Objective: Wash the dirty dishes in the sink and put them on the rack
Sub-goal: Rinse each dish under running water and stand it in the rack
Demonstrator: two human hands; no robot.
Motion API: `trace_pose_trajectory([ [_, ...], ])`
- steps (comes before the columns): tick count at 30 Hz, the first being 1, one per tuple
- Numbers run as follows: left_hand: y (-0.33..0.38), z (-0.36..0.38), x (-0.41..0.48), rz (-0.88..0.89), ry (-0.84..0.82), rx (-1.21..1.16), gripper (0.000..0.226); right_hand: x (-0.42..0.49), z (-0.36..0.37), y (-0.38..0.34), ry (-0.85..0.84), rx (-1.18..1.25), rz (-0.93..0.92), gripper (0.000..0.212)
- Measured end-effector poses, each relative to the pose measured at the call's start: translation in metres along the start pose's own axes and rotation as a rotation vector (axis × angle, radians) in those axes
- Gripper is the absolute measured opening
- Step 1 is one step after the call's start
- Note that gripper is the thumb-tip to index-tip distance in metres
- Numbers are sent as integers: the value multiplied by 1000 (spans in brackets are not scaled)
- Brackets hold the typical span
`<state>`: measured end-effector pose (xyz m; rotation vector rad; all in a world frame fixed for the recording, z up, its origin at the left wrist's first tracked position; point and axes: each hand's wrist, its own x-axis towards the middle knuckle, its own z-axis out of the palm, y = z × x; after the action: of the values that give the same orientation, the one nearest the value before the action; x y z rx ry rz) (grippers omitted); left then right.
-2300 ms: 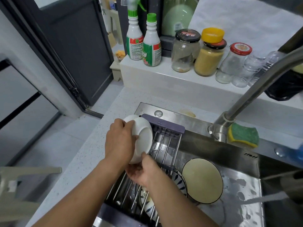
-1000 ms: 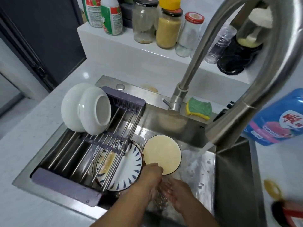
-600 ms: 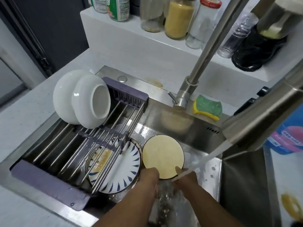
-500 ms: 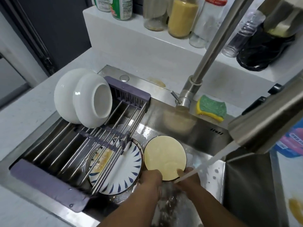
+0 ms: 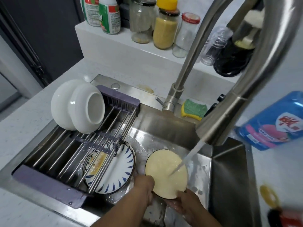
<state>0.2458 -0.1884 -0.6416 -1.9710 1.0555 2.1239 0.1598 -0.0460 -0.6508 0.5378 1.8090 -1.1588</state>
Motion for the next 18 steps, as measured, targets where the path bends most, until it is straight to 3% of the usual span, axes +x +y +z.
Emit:
trace_pose_trajectory([
  [5,14,-12,-58,55,-196,-23,49,-44,-18,-6,-4,134,-25,54],
  [10,41,-20,-115,30,-298,109,42,-86,-25,-18,-21,18,-152,50],
  [13,43,-23,-121,-15,-334,66,50,-100,-30,-29,59,-204,-355,70],
  [18,46,-26,-137,11,-327,14,61,-143,-29,-50,302,-753,-700,59],
])
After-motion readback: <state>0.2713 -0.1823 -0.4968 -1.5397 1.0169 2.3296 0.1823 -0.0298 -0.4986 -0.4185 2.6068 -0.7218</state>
